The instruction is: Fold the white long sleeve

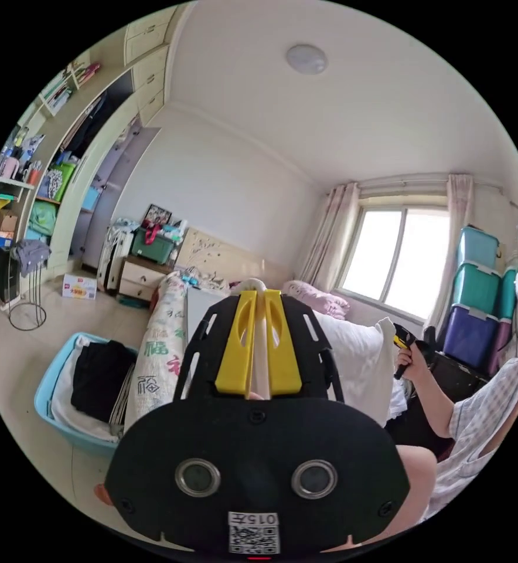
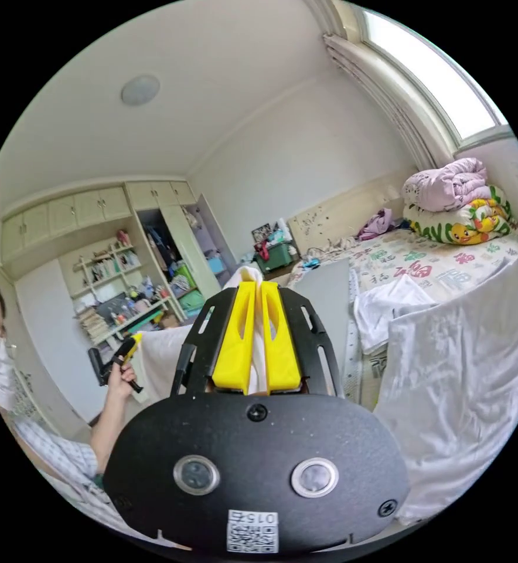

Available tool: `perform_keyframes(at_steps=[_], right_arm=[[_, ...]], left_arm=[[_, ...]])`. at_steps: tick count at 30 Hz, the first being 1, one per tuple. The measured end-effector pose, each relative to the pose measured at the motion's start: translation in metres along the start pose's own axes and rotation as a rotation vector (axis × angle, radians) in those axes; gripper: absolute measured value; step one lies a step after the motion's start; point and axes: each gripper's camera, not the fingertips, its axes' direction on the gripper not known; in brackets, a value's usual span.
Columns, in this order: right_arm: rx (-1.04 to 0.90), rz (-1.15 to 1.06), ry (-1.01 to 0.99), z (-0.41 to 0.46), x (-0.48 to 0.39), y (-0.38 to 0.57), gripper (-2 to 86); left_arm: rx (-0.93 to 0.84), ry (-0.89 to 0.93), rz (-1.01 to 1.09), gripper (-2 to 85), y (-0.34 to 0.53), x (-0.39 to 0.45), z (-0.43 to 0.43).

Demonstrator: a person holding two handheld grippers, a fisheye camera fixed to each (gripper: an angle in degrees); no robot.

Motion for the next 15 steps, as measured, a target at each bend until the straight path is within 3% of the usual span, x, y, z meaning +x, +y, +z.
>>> perform_keyframes(at_steps=[8,11,15], right_arm=[[-0.384,-0.053,0.328,0.233,0.075,0.018,1.4],[-0.448,-0.215,0.123,0.234,0.063,0.050,2.8],[-0.625,-0.402,-0.204,0.208,0.041,0.118,6.5]], left_arm=[[-0.357,-0.268,-0.156,5.7,0.058,-0.085,0.213],[-0.346,-0.159,-0.068,7.3,0.083,-0.072,0.217],[-0.458,0.166,0.111,8.3,0.113,-0.025,0.184]])
